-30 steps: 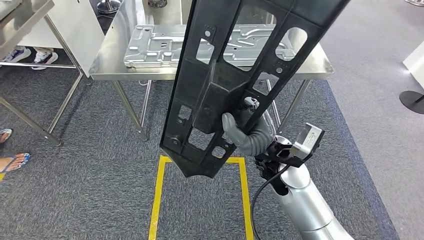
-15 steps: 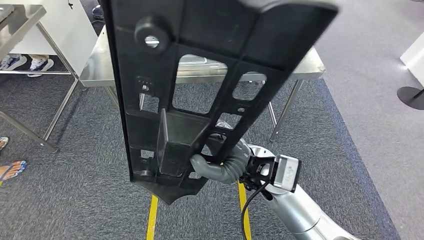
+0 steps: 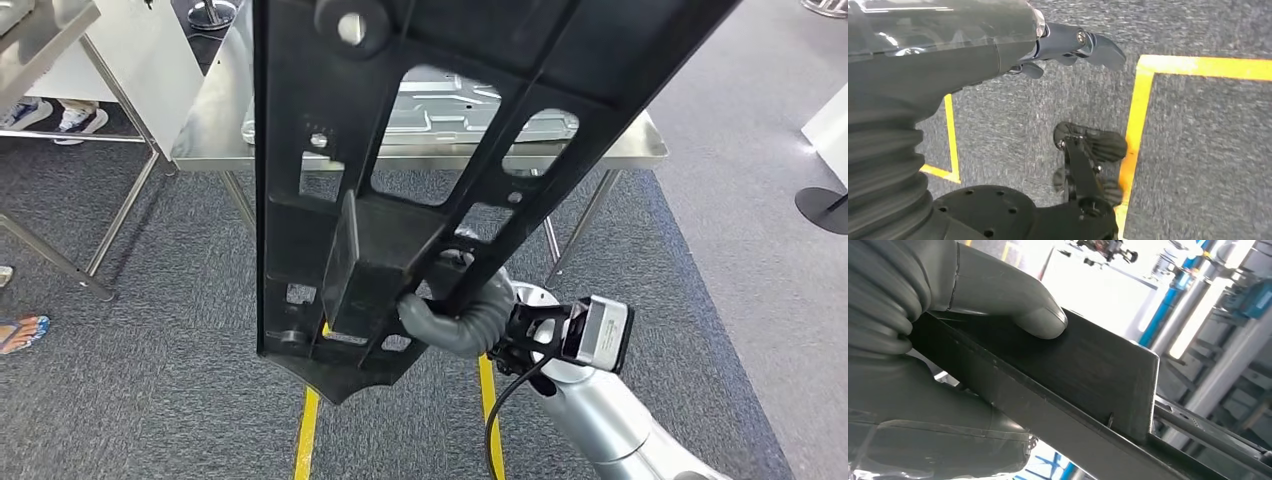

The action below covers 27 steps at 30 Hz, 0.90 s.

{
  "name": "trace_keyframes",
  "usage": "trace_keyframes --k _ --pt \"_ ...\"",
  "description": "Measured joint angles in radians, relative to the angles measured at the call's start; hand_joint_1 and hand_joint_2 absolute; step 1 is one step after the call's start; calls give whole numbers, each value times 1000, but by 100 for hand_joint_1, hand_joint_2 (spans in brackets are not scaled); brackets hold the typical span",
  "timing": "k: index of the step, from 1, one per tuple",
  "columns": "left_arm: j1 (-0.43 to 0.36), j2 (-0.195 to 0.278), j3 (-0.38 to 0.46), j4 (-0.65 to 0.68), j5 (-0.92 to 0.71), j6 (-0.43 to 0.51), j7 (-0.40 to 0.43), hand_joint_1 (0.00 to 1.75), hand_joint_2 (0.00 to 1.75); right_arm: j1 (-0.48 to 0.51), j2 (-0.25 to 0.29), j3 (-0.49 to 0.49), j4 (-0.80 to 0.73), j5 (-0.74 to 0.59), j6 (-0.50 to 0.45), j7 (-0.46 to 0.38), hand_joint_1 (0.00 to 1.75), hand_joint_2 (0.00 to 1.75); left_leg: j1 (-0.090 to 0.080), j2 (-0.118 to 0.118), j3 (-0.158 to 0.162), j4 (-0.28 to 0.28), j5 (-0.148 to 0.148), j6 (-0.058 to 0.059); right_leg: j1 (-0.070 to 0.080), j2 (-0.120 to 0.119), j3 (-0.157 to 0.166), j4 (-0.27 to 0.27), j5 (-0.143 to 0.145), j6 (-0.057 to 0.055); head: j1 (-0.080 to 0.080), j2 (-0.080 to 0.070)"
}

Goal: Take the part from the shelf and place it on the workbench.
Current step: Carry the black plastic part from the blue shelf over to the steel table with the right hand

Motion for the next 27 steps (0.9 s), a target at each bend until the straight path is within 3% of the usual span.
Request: trace_keyframes --k 1,3,6,7,9,10,11,12,14,16,21,23,25,26,27 --pt "-1 -1 0 0 0 1 0 0 175 -10 0 -6 0 -12 -7 2 175 175 -1 0 0 1 -2 -4 3 -1 16 -40 12 -5 -1 0" --pt "-2 -3 0 0 0 2 1 0 175 -20 -1 -22 1 -31 -22 1 175 175 -1 1 0 -1 -5 -14 8 -1 22 -62 11 -11 -2 0" --pt "-1 -1 0 0 0 2 -3 0 175 -5 -7 -48 -4 -38 -39 -31 175 175 -2 1 -5 24 -27 -28 -3 -1 38 -79 13 -22 -4 0" --pt "-1 0 0 0 0 1 -4 0 175 5 -10 -56 -6 -36 -44 -48 175 175 -1 0 -24 67 -51 -32 -6 -2 46 -84 12 -26 -5 0" --pt "3 0 1 0 0 0 -6 0 175 28 -14 -69 -7 -31 -49 -76 175 175 4 0 -91 201 -108 -40 -5 -3 53 -85 7 -32 -8 0" --pt "5 0 1 0 0 -1 -6 0 175 42 -17 -75 -8 -27 -52 -83 175 175 6 0 -123 256 -123 -44 -5 -2 55 -85 4 -33 -8 0" --pt "7 0 1 0 0 -1 -6 0 175 57 -19 -81 -10 -22 -54 -87 175 175 8 0 -141 279 -118 -47 -5 -1 58 -84 1 -33 -8 0" --pt "8 0 1 0 0 -1 -6 0 175 70 -21 -86 -13 -18 -55 -91 175 175 9 0 -139 260 -93 -48 -5 1 62 -82 -3 -31 -8 0" --pt "9 1 1 0 0 -2 -6 0 175 88 -25 -95 -20 -14 -56 -96 175 175 11 0 -87 133 -15 -46 -6 4 71 -77 -15 -24 -8 0" --pt "8 2 1 0 0 -3 -7 0 175 95 -26 -102 -25 -13 -57 -99 175 175 9 -1 -39 29 23 -39 -4 6 76 -70 -25 -15 -7 0" --pt "8 1 1 0 -2 -3 -7 0 175 104 -30 -119 -38 -7 -56 -98 175 175 7 -3 -25 2 18 -8 -5 6 68 -47 -48 15 -5 0" --pt "7 2 1 0 -5 -3 -7 0 175 104 -30 -130 -44 -6 -53 -94 175 175 8 -2 -19 -3 17 2 -8 4 17 55 -98 23 -3 0" --pt "6 2 1 0 -8 -3 -6 0 175 108 -30 -139 -45 -6 -47 -88 175 175 7 -1 -16 -3 13 7 -9 3 -62 193 -146 27 -2 0" --pt "6 2 1 0 -9 -3 -5 0 175 112 -30 -143 -45 -6 -43 -84 175 175 6 -2 -13 -2 10 7 -10 2 -87 228 -145 28 -2 0" --pt "7 2 1 0 -10 -3 -4 0 175 115 -30 -146 -45 -6 -40 -82 175 175 6 -3 -8 -2 6 7 -11 2 -93 223 -124 26 -2 0"
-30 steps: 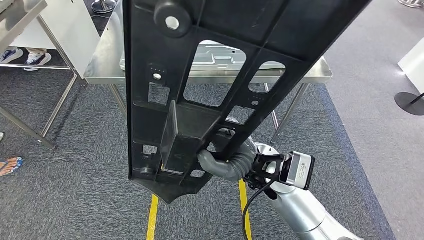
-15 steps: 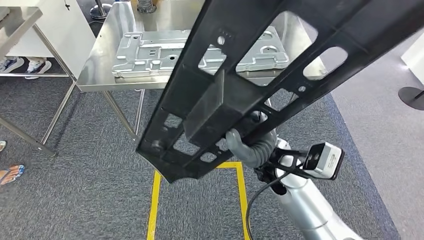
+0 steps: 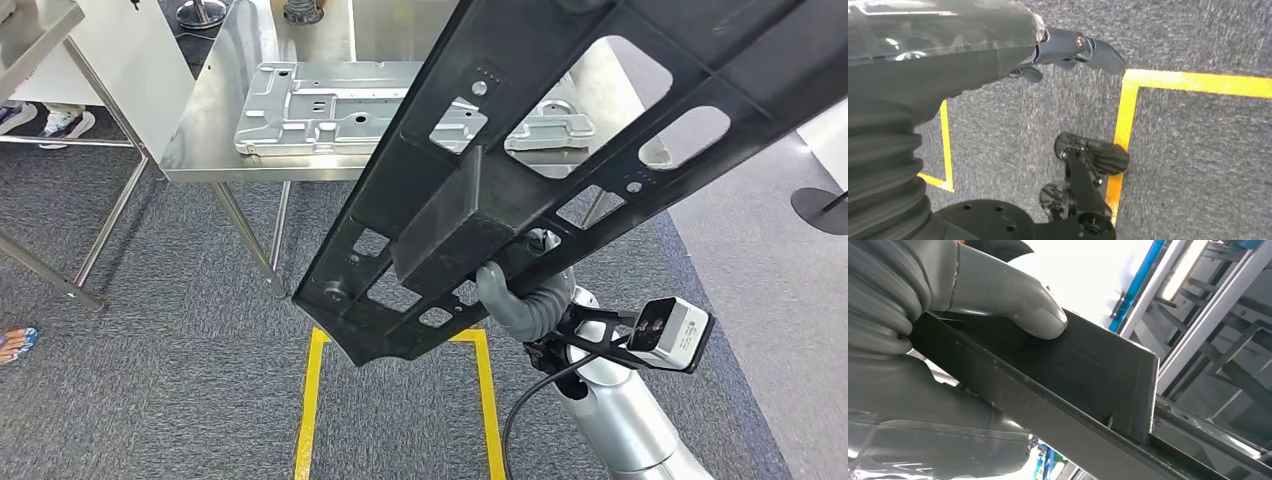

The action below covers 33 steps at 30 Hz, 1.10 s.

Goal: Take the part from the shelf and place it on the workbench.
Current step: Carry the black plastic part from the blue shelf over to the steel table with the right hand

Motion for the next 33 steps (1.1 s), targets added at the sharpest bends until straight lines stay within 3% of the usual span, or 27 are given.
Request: trace_keyframes --k 2,4,6,9,11,13,14,15,16,18,20,23,25,26,28,29,30,31,33 --pt "0 0 0 0 0 0 1 0 175 2 0 -5 0 0 7 1 175 175 -1 -2 14 0 -9 -3 1 0 46 -122 86 -8 0 0" --pt "0 0 0 0 -1 1 1 0 175 2 0 -10 -1 0 15 1 175 175 -4 -4 24 0 -18 -11 6 -2 102 -247 137 -18 0 0" --pt "-1 0 0 0 -1 1 2 0 175 2 1 -15 -2 0 19 0 175 175 -5 -4 28 -2 -25 -22 12 -1 118 -282 136 -27 -1 0" --pt "-3 2 0 0 -3 1 1 0 175 2 2 -21 -9 2 20 0 175 175 -4 -2 29 11 -40 -37 6 1 129 -296 134 -42 -3 0" --pt "-3 3 0 0 -5 1 1 0 175 1 4 -24 -14 4 20 1 175 175 -1 -2 -13 100 -82 -46 2 -2 141 -303 130 -52 -5 0" --pt "-2 3 0 0 -8 1 1 0 175 2 6 -26 -15 5 20 2 175 175 1 -2 -89 236 -132 -53 4 -2 149 -303 122 -58 -6 0" --pt "-1 3 0 0 -9 1 1 0 175 4 7 -26 -15 5 20 2 175 175 2 -2 -118 278 -137 -55 5 -2 153 -302 117 -59 -6 0" --pt "0 3 0 0 -10 1 1 0 175 5 7 -27 -15 6 20 3 175 175 2 -2 -130 283 -121 -56 5 -1 159 -301 112 -58 -6 0" --pt "0 4 0 0 -10 1 1 0 175 6 7 -27 -16 6 20 3 175 175 2 -1 -122 248 -86 -55 5 0 167 -300 105 -56 -7 0" --pt "0 6 0 0 -10 1 1 0 175 6 7 -28 -18 6 20 3 175 175 1 -1 -67 112 -4 -50 6 1 184 -297 90 -50 -6 0" --pt "-2 7 0 0 -11 1 1 0 175 6 7 -30 -21 6 20 4 175 175 -3 -2 -28 24 24 -39 9 3 192 -297 79 -40 -5 0" --pt "-1 8 0 0 -11 1 1 0 175 6 7 -32 -24 6 20 4 175 175 -4 -3 -16 4 14 -21 9 4 194 -291 78 -22 -4 0" --pt "-1 8 0 0 -11 2 1 0 175 4 7 -35 -28 6 21 4 175 175 -2 -4 -2 -3 10 -9 7 2 176 -247 60 -10 -1 0" --pt "-2 8 0 0 -11 2 1 0 175 2 7 -36 -29 6 21 4 175 175 0 -4 5 -5 7 -4 5 1 149 -198 39 -5 0 0" --pt "-3 8 0 0 -11 3 1 0 175 3 7 -37 -30 6 20 4 175 175 -1 -3 14 -5 -2 1 3 0 65 -64 -8 2 2 0" --pt "-3 8 0 0 -11 3 2 0 175 5 7 -38 -30 6 20 4 175 175 -1 -3 20 -5 -7 1 3 0 25 -14 -17 3 2 0" --pt "-2 8 0 0 -11 4 2 0 175 6 7 -38 -30 6 20 4 175 175 -2 -4 26 -5 -13 1 2 0 2 2 -7 2 2 0" --pt "-1 8 0 0 -11 4 2 0 175 7 7 -38 -31 6 20 5 175 175 -2 -4 35 -5 -20 0 3 0 -1 -22 25 -1 2 0" --pt "-1 8 0 0 -11 4 2 0 175 6 7 -39 -33 6 20 7 175 175 -1 -6 56 -6 -36 -5 5 -1 41 -156 121 -12 2 0"
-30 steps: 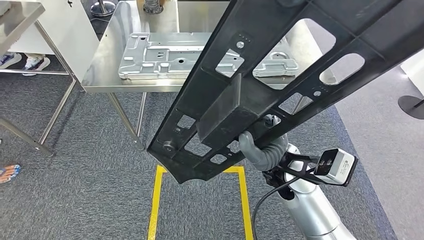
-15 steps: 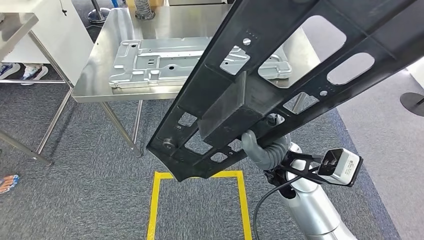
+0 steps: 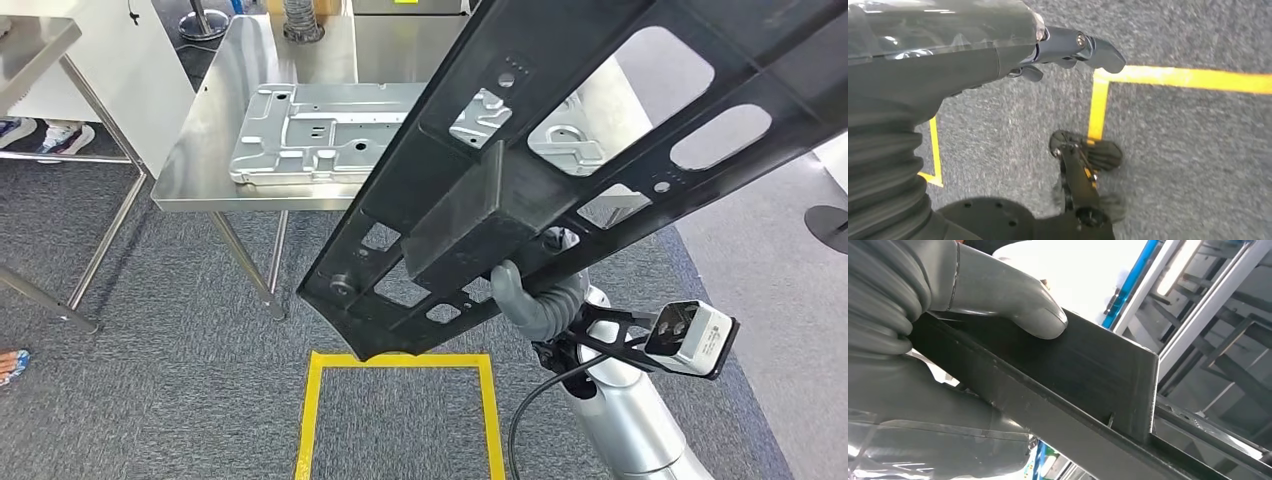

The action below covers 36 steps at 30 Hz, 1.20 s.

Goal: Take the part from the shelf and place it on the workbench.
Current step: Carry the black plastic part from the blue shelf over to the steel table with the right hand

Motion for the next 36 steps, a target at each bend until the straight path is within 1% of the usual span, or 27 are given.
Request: trace_keyframes --k 1,2,4,6,7,8,11,12,13,14,15,16,17,18,21,23,24,26,27,28,29,30,31,32,33,34,36 --pt "-1 0 0 0 0 0 0 0 175 -1 0 -1 -1 0 0 1 175 175 0 -1 9 0 -7 -4 4 -1 22 -62 24 -6 -1 0" --pt "-2 0 0 0 0 0 0 0 175 -2 0 -1 -3 0 0 1 175 175 0 0 14 -2 -14 -10 8 -3 36 -103 36 -13 -1 0" --pt "-3 0 0 0 0 0 1 0 175 -3 0 -3 -4 0 0 2 175 175 -3 1 24 2 -19 -23 13 -4 45 -125 26 -25 -2 0" --pt "-4 1 0 0 0 0 1 0 175 -3 1 -5 -7 0 0 3 175 175 -4 3 30 18 -24 -34 8 -3 62 -132 32 -37 -2 0" --pt "-5 2 0 0 0 0 1 0 175 -4 1 -5 -9 0 0 4 175 175 -3 3 21 43 -30 -38 5 -3 73 -135 29 -43 -5 0" --pt "-7 2 0 0 0 0 1 0 175 -6 2 -5 -10 0 0 4 175 175 -2 3 -3 89 -45 -42 3 -4 82 -137 25 -47 -7 0" --pt "-7 2 0 0 0 0 1 0 175 -5 5 -5 -12 0 0 5 175 175 2 3 -123 267 -117 -52 4 -4 98 -139 8 -54 -15 0" --pt "-5 2 0 0 0 0 1 0 175 -4 5 -5 -12 0 0 5 175 175 2 3 -149 288 -124 -53 5 -2 104 -139 1 -54 -17 0" --pt "-3 2 0 0 0 0 1 0 175 -4 5 -5 -12 0 0 5 175 175 2 3 -158 274 -107 -53 5 -1 113 -138 -6 -53 -18 0" --pt "-3 2 0 0 0 0 1 0 175 -4 5 -5 -12 0 0 6 175 175 2 3 -151 226 -68 -50 6 0 124 -138 -14 -51 -19 0" --pt "-2 2 0 0 0 0 1 0 175 -4 6 -5 -12 0 -1 7 175 175 1 4 -132 155 -12 -45 6 1 136 -138 -23 -49 -18 0" --pt "-2 3 0 0 0 0 1 0 175 -4 6 -5 -12 0 -1 10 175 175 -1 4 -115 92 30 -41 7 1 146 -138 -31 -46 -18 0" --pt "-2 3 0 0 0 -1 1 0 175 -4 7 -4 -12 1 -1 13 175 175 -4 5 -103 45 54 -36 7 1 151 -138 -38 -42 -17 0" --pt "-2 3 0 0 -1 -1 1 0 175 -4 8 -4 -13 1 -1 16 175 175 -7 5 -97 20 67 -31 7 2 154 -139 -43 -36 -17 0" --pt "0 3 0 0 -3 -2 1 0 175 -4 8 -4 -16 1 -2 23 175 175 -7 4 -84 7 69 -14 9 2 159 -131 -46 -16 -17 0" --pt "-1 3 0 0 -3 -2 1 0 175 -5 8 -5 -20 0 -2 24 175 175 -2 3 -63 0 65 -5 7 1 135 -74 -55 -5 -13 0" --pt "-2 3 0 0 -3 -2 1 0 175 -5 8 -5 -20 -1 -2 24 175 175 -1 3 -55 -3 61 -2 5 1 103 -21 -69 1 -10 0" --pt "-2 3 0 0 -3 -2 1 0 175 2 8 -6 -20 -1 -2 21 175 175 -1 2 -42 -4 48 2 0 0 10 112 -119 10 -6 0" --pt "-2 3 0 0 -3 -2 1 0 175 7 8 -6 -20 -1 -2 19 175 175 -1 2 -35 -4 41 2 -2 0 -28 152 -137 11 -6 0" --pt "-1 3 0 0 -3 -1 1 0 175 10 8 -6 -20 -1 -1 17 175 175 -1 1 -27 -4 33 1 -3 0 -52 163 -139 11 -6 0" --pt "0 3 0 0 -3 -1 1 0 175 11 8 -6 -20 -1 0 15 175 175 -1 1 -18 -4 26 0 -3 0 -57 144 -123 10 -6 0" --pt "0 3 0 0 -3 0 2 0 175 11 8 -7 -20 -2 0 14 175 175 -1 0 -6 -4 17 -2 -4 0 -42 85 -82 8 -6 0" --pt "0 3 0 0 -3 0 2 0 175 11 8 -7 -20 -2 1 14 175 175 -1 0 8 -4 6 -5 -4 0 -18 9 -26 5 -6 0" --pt "0 3 0 0 -3 0 1 0 175 12 8 -7 -20 -2 1 13 175 175 -1 0 21 -5 -4 -9 -2 0 2 -49 16 1 -7 0" --pt "-1 3 0 0 -3 0 1 0 175 11 8 -8 -20 -2 2 13 175 175 -1 0 32 -6 -14 -15 2 -1 18 -101 46 -5 -7 0" --pt "-2 3 0 0 -3 0 0 0 175 11 8 -9 -20 -2 4 13 175 175 0 0 38 -8 -22 -21 6 -2 23 -120 60 -12 -8 0" --pt "-3 3 0 0 -3 0 -1 0 175 11 8 -12 -20 -2 8 12 175 175 -1 1 47 -3 -26 -35 10 -1 28 -123 51 -28 -8 0"
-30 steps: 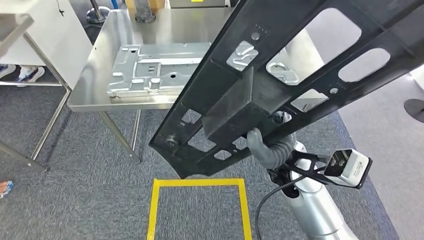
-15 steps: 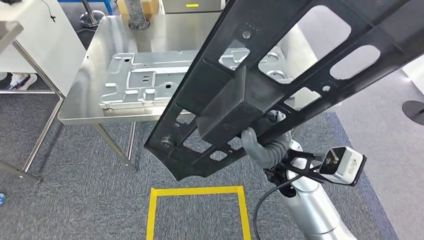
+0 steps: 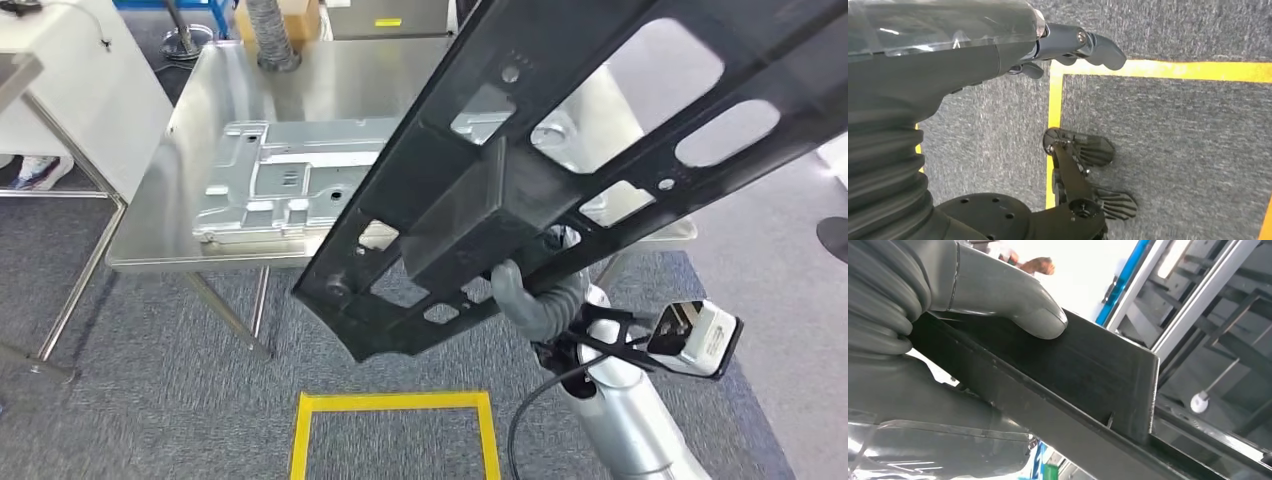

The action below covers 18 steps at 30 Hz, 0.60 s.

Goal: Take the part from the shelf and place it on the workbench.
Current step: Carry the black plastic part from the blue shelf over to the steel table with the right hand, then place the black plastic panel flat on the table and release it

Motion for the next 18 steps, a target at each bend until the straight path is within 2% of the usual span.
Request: trace_keyframes --k 2,3,4,6,7,8,9,11,12,13,14,16,18 --pt "0 1 0 0 0 0 -1 0 175 0 0 -3 -2 0 6 -2 175 175 1 1 -2 33 -2 -10 -3 1 18 -6 -2 -15 -2 0" --pt "-2 2 0 0 -1 0 -1 0 175 0 1 -4 -2 0 8 -3 175 175 2 1 -21 72 -11 -14 -4 0 28 -8 -7 -21 -3 0" --pt "-4 2 0 0 -1 -1 -1 0 175 0 1 -4 -3 0 9 -4 175 175 3 2 -55 129 -29 -18 -5 0 35 -9 -13 -26 -4 0" --pt "-4 2 0 0 -2 -1 -1 0 175 2 2 -6 -3 1 9 -6 175 175 4 2 -140 252 -84 -23 -3 0 46 -9 -27 -32 -6 0" --pt "-2 2 0 0 -3 -1 -1 0 175 4 2 -7 -3 1 9 -6 175 175 4 2 -174 286 -103 -24 -2 1 54 -9 -34 -32 -6 0" --pt "0 3 0 0 -3 -1 -1 0 175 5 2 -8 -3 1 8 -7 175 175 3 2 -193 289 -103 -24 0 3 64 -9 -43 -32 -6 0" --pt "1 3 0 0 -3 -1 0 0 175 7 2 -10 -3 1 8 -7 175 175 3 2 -196 257 -79 -20 2 4 76 -9 -52 -32 -7 0" --pt "3 4 0 0 -4 -1 0 0 175 8 2 -11 -3 1 8 -8 175 175 -3 3 -171 129 27 -5 5 3 103 -9 -71 -30 -6 0" --pt "3 5 0 0 -4 -1 0 0 175 9 2 -11 -3 1 8 -9 175 175 -6 3 -159 73 66 3 6 3 112 -9 -80 -27 -6 0" --pt "3 6 0 0 -4 -1 0 0 175 9 2 -12 -3 1 8 -10 175 175 -10 4 -151 36 92 9 7 4 117 -9 -87 -22 -5 0" --pt "4 7 0 0 -5 0 0 0 175 11 2 -12 -3 2 8 -11 175 175 -13 5 -149 19 100 13 8 4 120 -7 -91 -17 -5 0" --pt "4 7 0 0 -6 0 0 0 175 13 2 -15 -5 2 8 -13 175 175 -11 3 -136 10 96 20 9 4 124 -1 -97 -5 -5 0" --pt "3 6 0 0 -6 1 0 0 175 13 2 -18 -8 2 9 -17 175 175 -6 2 -116 3 94 28 8 3 111 40 -110 7 -1 0"
